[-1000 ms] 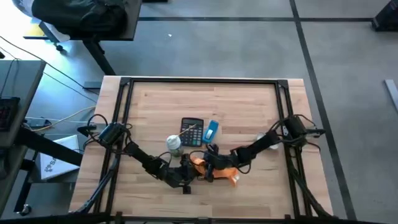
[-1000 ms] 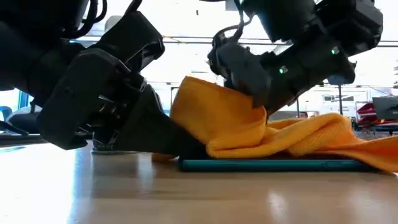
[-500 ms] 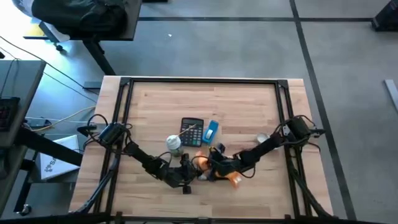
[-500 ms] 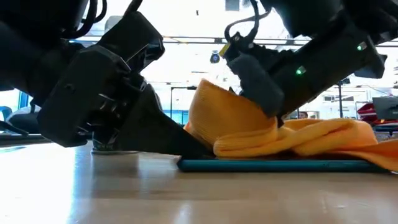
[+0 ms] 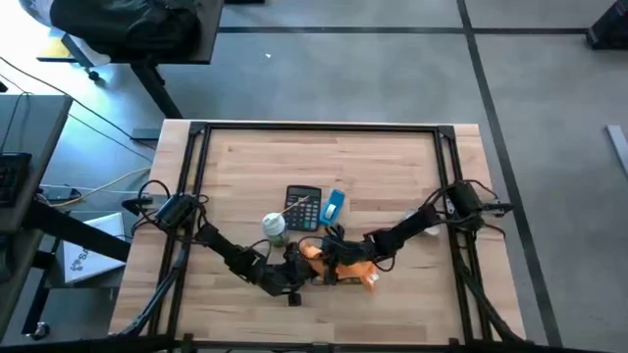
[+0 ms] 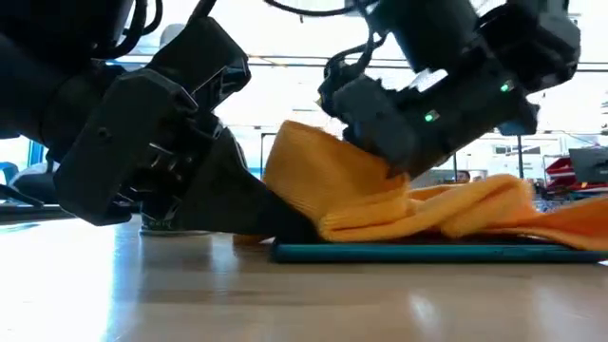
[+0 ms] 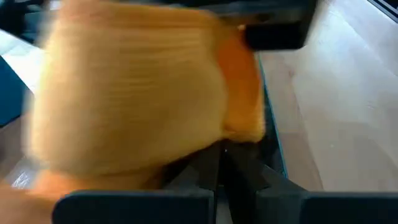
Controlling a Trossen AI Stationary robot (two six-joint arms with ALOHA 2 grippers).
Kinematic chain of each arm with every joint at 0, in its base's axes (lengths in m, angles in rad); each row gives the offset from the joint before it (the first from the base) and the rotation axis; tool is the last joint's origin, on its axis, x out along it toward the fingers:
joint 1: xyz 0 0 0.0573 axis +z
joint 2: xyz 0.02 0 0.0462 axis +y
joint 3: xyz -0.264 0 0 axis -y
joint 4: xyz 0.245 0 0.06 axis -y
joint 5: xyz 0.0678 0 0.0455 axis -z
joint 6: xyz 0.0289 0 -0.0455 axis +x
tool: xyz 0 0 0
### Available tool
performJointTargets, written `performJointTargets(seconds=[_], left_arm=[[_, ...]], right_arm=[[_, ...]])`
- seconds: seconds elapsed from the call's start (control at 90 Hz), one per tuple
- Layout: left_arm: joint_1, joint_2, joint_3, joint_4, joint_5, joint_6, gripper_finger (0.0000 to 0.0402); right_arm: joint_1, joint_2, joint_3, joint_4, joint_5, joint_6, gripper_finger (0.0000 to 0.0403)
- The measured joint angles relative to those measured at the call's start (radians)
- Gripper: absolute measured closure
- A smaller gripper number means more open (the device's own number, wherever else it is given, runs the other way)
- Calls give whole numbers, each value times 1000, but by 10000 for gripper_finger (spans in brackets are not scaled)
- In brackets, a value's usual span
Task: Apply microfiber cloth
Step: Wipe the tablet with the orange microfiber cloth
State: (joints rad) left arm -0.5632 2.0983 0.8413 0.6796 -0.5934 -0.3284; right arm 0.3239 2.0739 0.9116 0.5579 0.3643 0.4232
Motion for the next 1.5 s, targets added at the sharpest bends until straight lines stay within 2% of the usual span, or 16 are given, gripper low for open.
performJointTargets(seconds=[0.144, 0.478, 0.7, 0.867, 0.956, 1.067, 1.256, 1.5], left_arm=[[0, 0, -1, 1, -5, -1, 401], [3, 1, 0, 0, -27, -11, 402], [6, 1, -1, 1, -43, -28, 402], [7, 1, -1, 2, -44, -37, 402], [7, 1, -1, 2, -46, -37, 402], [9, 1, -1, -1, -60, -37, 402], [9, 1, 0, -23, -63, -61, 402], [8, 0, 0, -34, -63, -67, 402]], right_arm=[[-3, -4, -1, -71, 137, 44, 403], [125, -52, -3, -207, 241, 94, 403], [233, -51, -3, -166, 202, 119, 403], [253, -51, -3, -139, 128, 137, 403], [249, -51, -3, -144, 131, 137, 403], [222, -51, -2, -171, 200, 137, 403], [209, -51, -2, -343, 465, 291, 403], [300, -54, -2, -484, 564, 469, 403]])
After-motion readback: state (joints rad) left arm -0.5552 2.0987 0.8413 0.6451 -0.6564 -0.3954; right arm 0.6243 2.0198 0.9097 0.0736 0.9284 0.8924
